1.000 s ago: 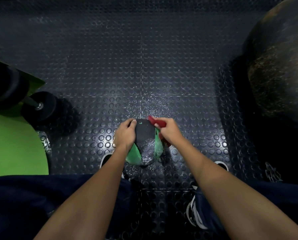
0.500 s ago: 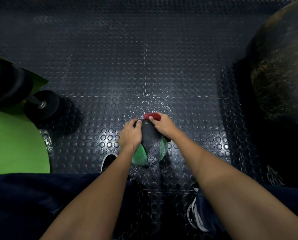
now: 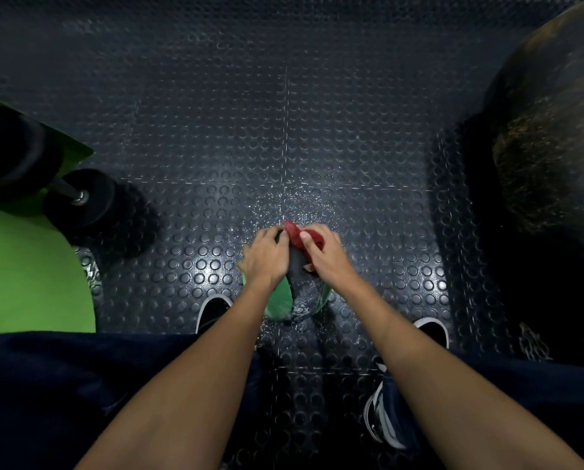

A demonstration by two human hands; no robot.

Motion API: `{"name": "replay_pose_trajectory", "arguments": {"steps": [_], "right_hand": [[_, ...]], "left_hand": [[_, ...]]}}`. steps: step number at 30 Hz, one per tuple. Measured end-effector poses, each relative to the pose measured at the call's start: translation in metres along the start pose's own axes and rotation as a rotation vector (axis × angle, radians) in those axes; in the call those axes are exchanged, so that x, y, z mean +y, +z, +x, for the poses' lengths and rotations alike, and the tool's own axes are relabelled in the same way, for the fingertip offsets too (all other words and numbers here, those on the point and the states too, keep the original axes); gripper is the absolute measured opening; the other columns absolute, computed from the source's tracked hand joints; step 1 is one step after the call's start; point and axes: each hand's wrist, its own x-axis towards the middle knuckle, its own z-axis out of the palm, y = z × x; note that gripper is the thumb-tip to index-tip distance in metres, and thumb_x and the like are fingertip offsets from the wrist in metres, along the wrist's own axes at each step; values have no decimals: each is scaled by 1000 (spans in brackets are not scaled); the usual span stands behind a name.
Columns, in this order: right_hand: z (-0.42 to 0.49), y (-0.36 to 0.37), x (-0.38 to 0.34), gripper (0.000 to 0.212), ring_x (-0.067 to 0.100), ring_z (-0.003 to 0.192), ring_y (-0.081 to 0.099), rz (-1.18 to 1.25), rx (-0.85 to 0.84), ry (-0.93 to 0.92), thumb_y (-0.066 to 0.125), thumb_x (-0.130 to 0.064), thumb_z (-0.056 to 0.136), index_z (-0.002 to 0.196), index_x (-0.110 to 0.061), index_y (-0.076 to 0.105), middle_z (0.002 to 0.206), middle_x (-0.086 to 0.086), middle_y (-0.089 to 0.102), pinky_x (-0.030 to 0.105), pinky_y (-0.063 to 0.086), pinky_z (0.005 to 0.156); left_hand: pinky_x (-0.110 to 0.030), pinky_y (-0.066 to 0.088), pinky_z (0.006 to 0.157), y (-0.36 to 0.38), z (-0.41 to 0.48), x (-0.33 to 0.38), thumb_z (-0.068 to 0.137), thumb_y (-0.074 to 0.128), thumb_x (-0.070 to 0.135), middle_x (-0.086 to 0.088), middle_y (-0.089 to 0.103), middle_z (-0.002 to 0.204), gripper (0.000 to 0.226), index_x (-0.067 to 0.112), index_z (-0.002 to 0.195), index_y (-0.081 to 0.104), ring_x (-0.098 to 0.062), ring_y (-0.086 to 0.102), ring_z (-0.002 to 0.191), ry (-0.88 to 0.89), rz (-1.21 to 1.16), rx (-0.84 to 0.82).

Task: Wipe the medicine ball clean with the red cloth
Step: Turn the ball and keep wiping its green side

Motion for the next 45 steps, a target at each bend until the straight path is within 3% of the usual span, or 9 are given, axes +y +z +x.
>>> {"name": "replay_pose_trajectory", "arguments": {"steps": [3,7,14,21,25,29,38,42,45], "right_hand": [[20,-7,1,22,26,103,52,-33,-3,17,41,-42,98,96,-26,56,99,-2,57,46,47,88],[46,-21,-2,20,29,101,60,-145,15,226,46,-45,95,101,-31,58,103,2,66,52,45,92],[11,-14,-12,30,19,118,39,-84,-190,-41,53,-50,89,118,-42,51,118,-15,48,44,37,95],[39,-22,-16,27,23,95,59,52,8,252,50,-28,97,121,-18,57,113,9,64,37,49,86],[31,-47,-8,28,30,103,60,251,137,321,50,-23,97,122,-34,57,123,8,58,49,53,89],[11,-61,-3,36,23,95,63,382,156,284,56,-17,93,123,-38,58,121,5,59,37,56,79],[11,-16,-13,31,9,105,39,-210,64,-94,64,-31,87,117,-37,63,112,-25,54,38,33,95],[25,-15,-2,25,14,102,57,-61,1,16,64,-22,88,106,-40,63,106,-15,63,48,45,96],[39,-23,-8,29,24,104,58,-396,-14,93,62,-18,89,110,-37,61,100,-3,70,50,39,98]], "left_hand": [[-58,34,109,0,1,1,100,27,57,3,51,142,52,31,137,52,-30,47,129,-11,-4,1],[-52,34,111,-3,-3,6,105,32,48,-1,52,142,47,25,139,53,-27,49,127,19,7,17],[-45,37,108,-7,7,-1,106,29,44,-7,54,141,47,23,140,53,-30,51,126,20,-11,-2],[-49,43,103,-9,8,-11,103,33,51,-3,61,130,48,23,132,59,-27,56,116,-20,-134,6],[-44,45,99,-24,21,-27,106,32,43,-12,66,122,47,13,121,65,-34,58,114,-42,-238,-3],[-45,42,105,-41,26,-11,108,31,40,-13,64,125,48,8,127,63,-29,58,113,149,-94,-9],[-60,40,106,-27,27,1,87,14,74,6,47,152,73,41,139,52,-34,48,133,177,195,-77],[-55,37,109,-30,22,-2,94,12,63,3,48,150,69,35,142,52,-28,47,134,205,180,-86],[-57,36,109,-29,17,0,99,17,55,6,47,152,59,35,142,51,-27,44,136,236,213,-91]]}}
